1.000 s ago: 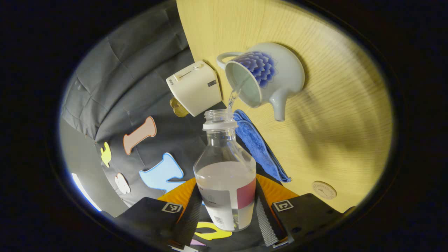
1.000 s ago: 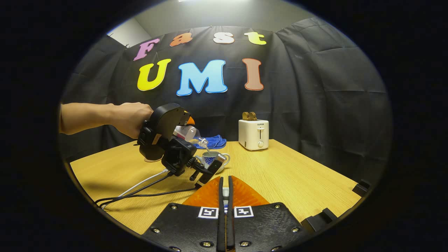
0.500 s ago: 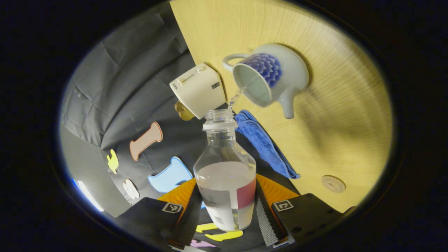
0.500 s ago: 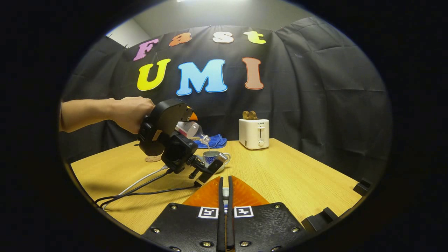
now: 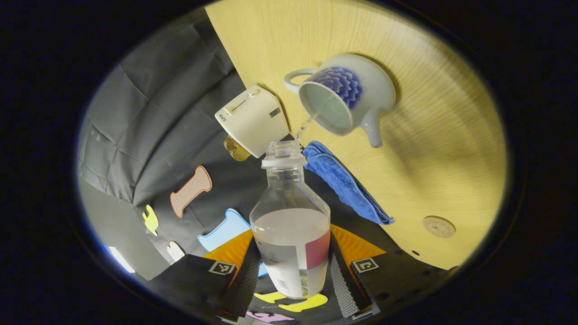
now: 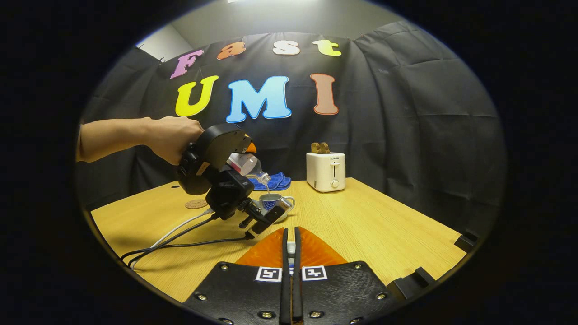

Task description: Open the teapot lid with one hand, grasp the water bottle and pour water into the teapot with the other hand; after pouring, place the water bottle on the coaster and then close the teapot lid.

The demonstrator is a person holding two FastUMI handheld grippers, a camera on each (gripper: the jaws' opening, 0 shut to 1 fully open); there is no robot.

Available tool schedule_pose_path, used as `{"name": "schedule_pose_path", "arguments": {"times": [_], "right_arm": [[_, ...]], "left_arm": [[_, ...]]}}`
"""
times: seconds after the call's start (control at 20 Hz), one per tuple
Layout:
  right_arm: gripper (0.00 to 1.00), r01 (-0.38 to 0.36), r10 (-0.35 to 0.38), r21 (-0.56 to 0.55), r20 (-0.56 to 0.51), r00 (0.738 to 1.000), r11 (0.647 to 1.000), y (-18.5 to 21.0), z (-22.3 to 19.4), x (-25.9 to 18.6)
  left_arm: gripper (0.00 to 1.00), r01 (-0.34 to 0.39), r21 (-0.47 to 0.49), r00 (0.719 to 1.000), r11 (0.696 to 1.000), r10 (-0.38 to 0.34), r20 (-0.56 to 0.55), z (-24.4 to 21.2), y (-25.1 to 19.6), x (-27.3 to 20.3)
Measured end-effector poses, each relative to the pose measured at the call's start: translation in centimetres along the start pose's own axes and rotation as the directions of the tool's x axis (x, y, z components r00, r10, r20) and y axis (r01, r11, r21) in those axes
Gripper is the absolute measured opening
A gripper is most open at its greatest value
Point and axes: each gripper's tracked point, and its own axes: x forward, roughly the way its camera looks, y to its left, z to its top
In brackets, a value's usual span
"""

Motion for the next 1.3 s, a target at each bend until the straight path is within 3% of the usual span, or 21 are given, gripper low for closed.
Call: {"name": "schedule_pose_path", "arguments": {"times": [0.55, 1.0, 1.1, 1.15, 1.3], "right_arm": [[0.02, 0.003, -0.003, -0.002, -0.004, 1.0, 1.0, -0.1, 0.1, 0.1], [0.02, 0.003, -0.003, 0.005, -0.013, 1.0, 1.0, -0.1, -0.1, 0.5], [0.02, 0.005, -0.005, 0.007, -0.018, 1.0, 1.0, -0.1, -0.1, 0.6], [0.02, 0.005, -0.005, 0.009, -0.019, 1.0, 1.0, -0.2, -0.1, 0.6], [0.02, 0.008, -0.007, 0.016, -0.012, 1.0, 1.0, -0.2, 0.1, 0.5]], "left_arm": [[0.87, 0.011, 0.011, 1.0, 1.0, -0.011, 0.02, 0.1, -0.1, 0.0], [0.87, 0.041, -0.06, 0.998, 0.997, -0.039, 0.042, 0.3, -0.9, 0.1], [0.79, 0.046, -0.087, 0.998, 0.995, -0.042, 0.054, 0.6, -1.0, 0.0], [0.87, 0.051, -0.1, 0.997, 0.994, -0.045, 0.057, 0.6, -1.3, 0.0], [0.87, 0.067, -0.173, 0.995, 0.983, -0.054, 0.081, 1.2, -1.9, -0.3]]}}
